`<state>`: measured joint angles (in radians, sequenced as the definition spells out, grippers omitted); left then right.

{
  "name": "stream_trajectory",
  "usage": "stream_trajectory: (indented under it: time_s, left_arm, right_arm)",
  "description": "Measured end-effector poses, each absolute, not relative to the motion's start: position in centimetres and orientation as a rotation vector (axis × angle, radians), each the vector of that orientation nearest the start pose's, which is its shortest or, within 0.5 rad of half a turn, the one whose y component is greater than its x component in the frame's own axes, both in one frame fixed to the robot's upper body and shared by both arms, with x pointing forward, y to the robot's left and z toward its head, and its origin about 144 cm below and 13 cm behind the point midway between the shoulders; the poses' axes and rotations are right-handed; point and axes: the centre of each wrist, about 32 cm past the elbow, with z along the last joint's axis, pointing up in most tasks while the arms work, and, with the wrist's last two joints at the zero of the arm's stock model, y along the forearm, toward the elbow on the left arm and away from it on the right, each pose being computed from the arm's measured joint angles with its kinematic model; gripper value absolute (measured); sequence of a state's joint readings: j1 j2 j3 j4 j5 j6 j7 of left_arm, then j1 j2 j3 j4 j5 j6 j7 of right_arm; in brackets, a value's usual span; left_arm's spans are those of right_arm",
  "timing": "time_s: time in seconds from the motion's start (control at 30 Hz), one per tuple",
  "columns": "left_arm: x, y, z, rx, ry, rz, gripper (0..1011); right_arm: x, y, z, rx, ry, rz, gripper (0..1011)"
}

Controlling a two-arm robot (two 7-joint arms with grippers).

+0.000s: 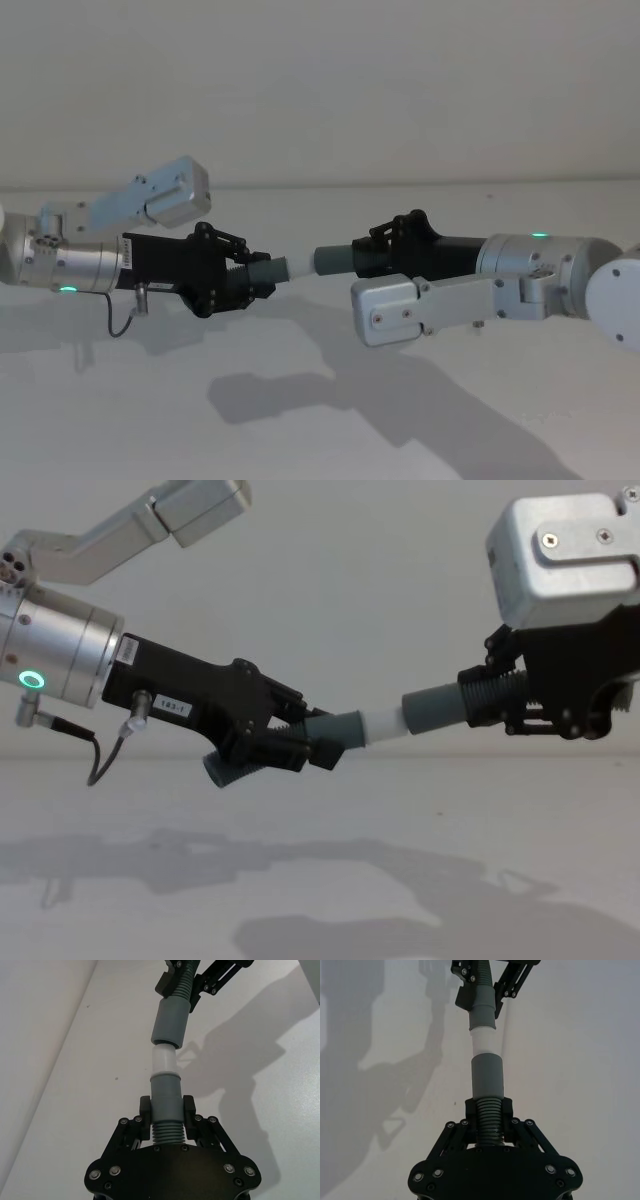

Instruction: Use both hands to pick up one end of the pipe from the table, align the ends, and insert them.

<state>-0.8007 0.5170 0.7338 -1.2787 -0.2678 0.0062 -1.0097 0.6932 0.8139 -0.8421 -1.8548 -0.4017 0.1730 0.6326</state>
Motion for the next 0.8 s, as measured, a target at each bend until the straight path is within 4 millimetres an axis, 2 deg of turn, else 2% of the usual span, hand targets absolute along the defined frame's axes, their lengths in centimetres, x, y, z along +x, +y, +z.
stream_trajectory:
  time_s: [0.8]
  left_arm:
    - [61.1,23.8,130.0,0.447,-0.363,0.161,341]
  right_arm:
    - [50.8,-21.2,133.0,-0.936,-1.058,-0.352,255]
